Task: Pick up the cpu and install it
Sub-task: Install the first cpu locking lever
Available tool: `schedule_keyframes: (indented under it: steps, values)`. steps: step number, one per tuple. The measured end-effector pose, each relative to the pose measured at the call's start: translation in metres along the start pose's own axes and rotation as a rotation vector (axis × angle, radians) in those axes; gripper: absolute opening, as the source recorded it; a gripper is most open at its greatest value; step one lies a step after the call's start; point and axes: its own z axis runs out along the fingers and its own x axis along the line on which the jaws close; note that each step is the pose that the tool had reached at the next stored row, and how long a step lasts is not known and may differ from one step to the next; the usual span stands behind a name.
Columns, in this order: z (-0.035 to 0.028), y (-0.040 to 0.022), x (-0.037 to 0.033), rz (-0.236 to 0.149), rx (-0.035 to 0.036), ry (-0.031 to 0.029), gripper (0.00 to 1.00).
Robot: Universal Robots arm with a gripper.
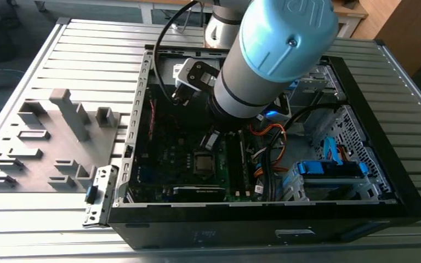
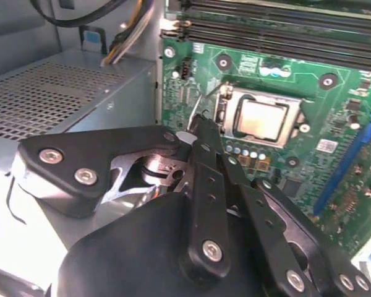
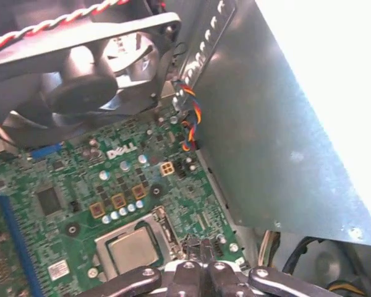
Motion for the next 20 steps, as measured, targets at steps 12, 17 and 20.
schedule_keyframes:
  steps: [12,17,20]
  values:
    - [0.0005,0.0007,-0.0014,0.000,-0.0013,-0.0025,0.11]
    - [-0.0012,0.0011,-0.0018,0.000,-0.0015,-0.0028,0.11]
    - [-0.0063,0.0024,-0.0030,0.000,-0.0016,-0.0031,0.11]
